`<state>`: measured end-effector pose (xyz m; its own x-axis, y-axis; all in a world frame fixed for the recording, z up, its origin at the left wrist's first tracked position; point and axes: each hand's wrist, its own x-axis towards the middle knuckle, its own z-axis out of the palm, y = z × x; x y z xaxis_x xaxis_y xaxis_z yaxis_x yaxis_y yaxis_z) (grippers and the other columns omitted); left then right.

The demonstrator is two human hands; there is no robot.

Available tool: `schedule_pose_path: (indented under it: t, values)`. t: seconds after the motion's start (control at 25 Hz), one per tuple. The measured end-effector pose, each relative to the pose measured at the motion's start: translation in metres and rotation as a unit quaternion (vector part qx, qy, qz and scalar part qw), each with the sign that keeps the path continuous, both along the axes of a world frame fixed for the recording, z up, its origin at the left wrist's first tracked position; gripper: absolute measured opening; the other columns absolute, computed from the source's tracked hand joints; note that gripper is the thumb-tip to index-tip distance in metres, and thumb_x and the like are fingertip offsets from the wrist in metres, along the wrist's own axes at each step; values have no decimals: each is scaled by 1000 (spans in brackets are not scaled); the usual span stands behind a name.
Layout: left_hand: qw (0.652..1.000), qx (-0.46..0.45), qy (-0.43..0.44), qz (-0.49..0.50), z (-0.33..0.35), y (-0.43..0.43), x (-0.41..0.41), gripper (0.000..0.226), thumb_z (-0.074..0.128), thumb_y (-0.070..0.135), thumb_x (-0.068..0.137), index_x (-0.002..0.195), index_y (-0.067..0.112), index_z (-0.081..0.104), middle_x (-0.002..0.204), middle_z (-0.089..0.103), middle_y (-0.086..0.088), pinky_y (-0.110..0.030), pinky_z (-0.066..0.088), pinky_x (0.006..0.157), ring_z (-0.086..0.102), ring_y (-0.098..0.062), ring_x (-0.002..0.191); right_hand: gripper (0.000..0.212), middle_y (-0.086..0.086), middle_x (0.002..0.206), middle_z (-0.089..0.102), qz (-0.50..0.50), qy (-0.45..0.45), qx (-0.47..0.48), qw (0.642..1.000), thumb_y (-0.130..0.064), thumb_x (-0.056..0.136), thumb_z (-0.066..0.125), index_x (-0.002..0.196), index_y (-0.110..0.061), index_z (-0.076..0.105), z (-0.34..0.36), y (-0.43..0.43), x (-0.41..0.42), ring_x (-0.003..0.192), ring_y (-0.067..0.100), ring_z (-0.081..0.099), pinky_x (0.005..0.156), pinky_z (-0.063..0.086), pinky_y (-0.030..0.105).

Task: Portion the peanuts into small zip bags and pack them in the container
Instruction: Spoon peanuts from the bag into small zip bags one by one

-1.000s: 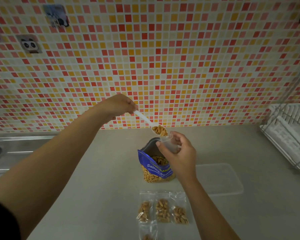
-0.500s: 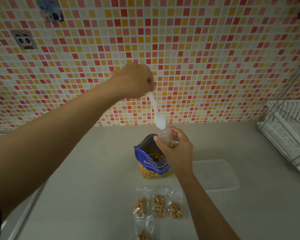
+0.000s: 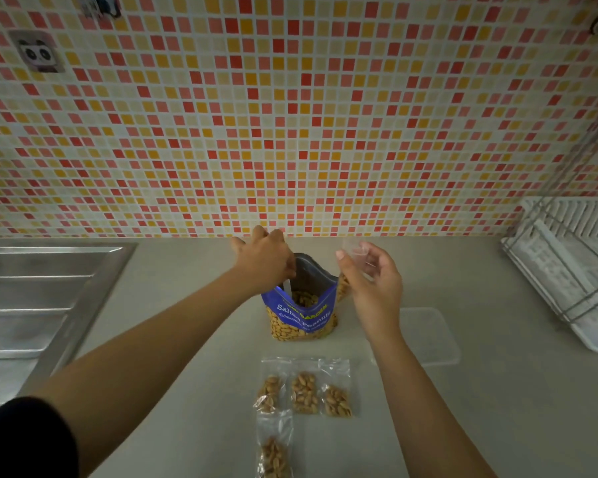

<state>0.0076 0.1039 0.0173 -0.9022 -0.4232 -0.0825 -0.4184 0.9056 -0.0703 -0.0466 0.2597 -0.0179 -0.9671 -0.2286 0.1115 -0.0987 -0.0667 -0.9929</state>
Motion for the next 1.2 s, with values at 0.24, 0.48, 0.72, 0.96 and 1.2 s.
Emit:
schedule_pose_path:
  t: [0.24,0.48,0.72,0.96,1.2]
  values:
    - [954,183,238,25,0,-18,24,26,58,29,89,114,23,65,126,55,-2,-32,43,93,51,-19,113,37,-2,108,67,12,-19,-21,1000,-40,71,77,102,-30,60,4,-1,0,100,14,63,81,52,27]
    - [873,401,279,-18,-7,42,55,30,69,28,80,108,18,68,93,71,8,-7,50,76,65,3,78,48,6,111,66,60,-92,-71,991,-46,64,80,103,-25,61,21,-17,7,90,18,64,81,54,35]
    - [833,423,354,48,-20,60,56,16,66,24,85,91,11,72,74,74,-4,-37,55,77,69,-16,72,50,4,115,64,143,-109,-36,983,-49,68,76,107,-24,58,23,-1,8,101,20,65,87,54,43]
    - [801,523,268,115,-86,92,97,12,65,25,84,82,14,70,72,66,-14,-37,50,72,60,-21,67,12,-7,67,70,182,-132,40,974,-9,84,65,82,-20,62,-36,51,21,64,3,64,66,54,23]
    - [815,506,145,240,-151,144,147,12,63,21,86,95,17,57,66,66,-4,-15,45,52,58,-10,56,13,0,69,67,157,-149,253,943,-14,79,71,72,-23,65,-138,84,67,62,11,61,64,49,26]
